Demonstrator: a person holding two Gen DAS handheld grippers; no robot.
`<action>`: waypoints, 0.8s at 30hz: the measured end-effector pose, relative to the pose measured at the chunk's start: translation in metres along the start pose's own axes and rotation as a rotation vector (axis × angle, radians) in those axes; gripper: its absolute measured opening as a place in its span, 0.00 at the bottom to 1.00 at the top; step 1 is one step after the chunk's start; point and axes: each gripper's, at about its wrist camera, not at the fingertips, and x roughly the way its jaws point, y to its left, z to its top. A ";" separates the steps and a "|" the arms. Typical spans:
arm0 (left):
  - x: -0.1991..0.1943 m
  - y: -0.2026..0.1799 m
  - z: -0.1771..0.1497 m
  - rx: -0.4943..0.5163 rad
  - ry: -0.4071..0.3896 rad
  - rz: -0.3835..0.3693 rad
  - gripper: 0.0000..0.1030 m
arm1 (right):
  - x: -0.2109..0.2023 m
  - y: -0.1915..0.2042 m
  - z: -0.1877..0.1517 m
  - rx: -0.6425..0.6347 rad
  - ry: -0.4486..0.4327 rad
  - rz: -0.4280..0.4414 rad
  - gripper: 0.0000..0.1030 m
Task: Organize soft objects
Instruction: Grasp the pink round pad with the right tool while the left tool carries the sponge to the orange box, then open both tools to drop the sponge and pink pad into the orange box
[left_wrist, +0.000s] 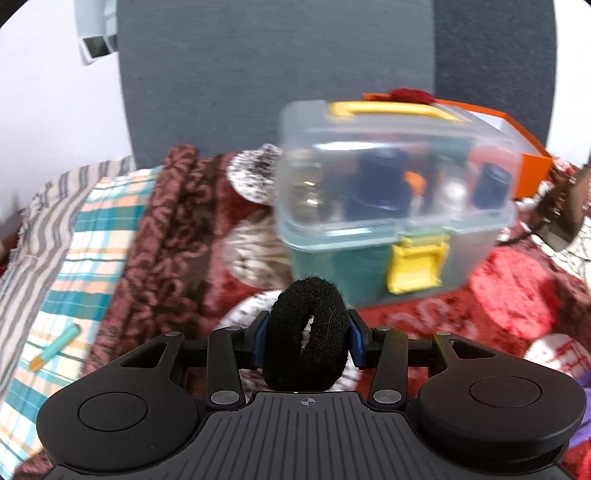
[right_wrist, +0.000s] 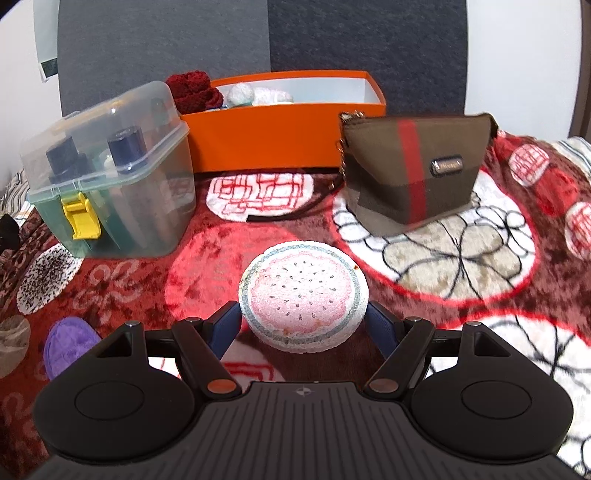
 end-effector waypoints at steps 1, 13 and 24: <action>0.001 0.006 0.003 -0.004 -0.003 0.011 1.00 | 0.002 0.001 0.004 -0.007 -0.004 -0.003 0.76; 0.014 0.043 0.117 -0.002 -0.107 0.085 1.00 | 0.019 0.013 0.078 -0.084 -0.078 0.055 0.76; 0.054 -0.034 0.226 0.081 -0.120 -0.023 1.00 | 0.043 -0.001 0.155 -0.089 -0.161 0.088 0.76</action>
